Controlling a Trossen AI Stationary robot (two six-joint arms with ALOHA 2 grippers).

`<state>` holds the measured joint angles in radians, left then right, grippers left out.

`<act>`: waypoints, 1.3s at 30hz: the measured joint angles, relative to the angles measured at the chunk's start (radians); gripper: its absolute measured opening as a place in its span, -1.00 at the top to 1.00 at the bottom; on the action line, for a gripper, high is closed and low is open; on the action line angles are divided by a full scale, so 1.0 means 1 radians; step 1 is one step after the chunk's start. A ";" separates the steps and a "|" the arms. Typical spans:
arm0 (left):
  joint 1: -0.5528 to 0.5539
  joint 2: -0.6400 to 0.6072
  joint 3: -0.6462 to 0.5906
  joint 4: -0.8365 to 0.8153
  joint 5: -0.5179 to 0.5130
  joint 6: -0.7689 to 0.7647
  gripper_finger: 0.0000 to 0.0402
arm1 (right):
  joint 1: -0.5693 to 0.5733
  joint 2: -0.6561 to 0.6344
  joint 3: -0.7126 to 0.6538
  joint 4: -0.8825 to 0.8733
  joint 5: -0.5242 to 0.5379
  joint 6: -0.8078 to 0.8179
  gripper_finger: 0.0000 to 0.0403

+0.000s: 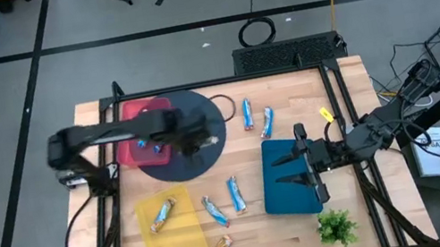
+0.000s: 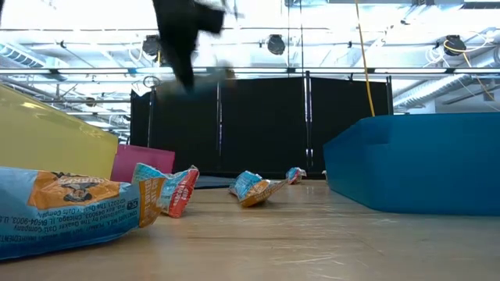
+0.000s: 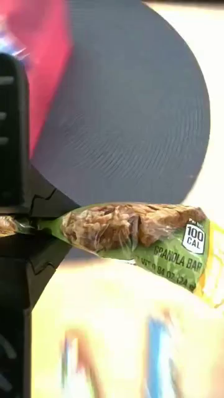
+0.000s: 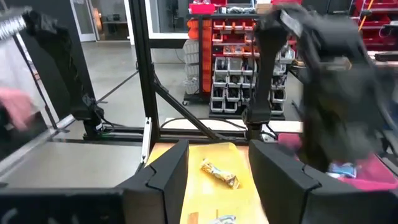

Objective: Pick and place Granola Bars by type
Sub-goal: Put the yellow granola bar into the yellow bin

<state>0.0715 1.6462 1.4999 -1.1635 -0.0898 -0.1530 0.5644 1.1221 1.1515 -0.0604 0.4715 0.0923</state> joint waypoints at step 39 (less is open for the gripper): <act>-0.795 -0.062 -0.497 0.419 -0.048 -1.596 0.90 | -0.198 0.545 0.047 -0.099 -0.033 0.587 0.21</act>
<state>-0.7232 1.5845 1.0032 -0.7444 -0.1381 -1.7494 0.3660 1.6674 1.1982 -0.1592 0.4387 0.6793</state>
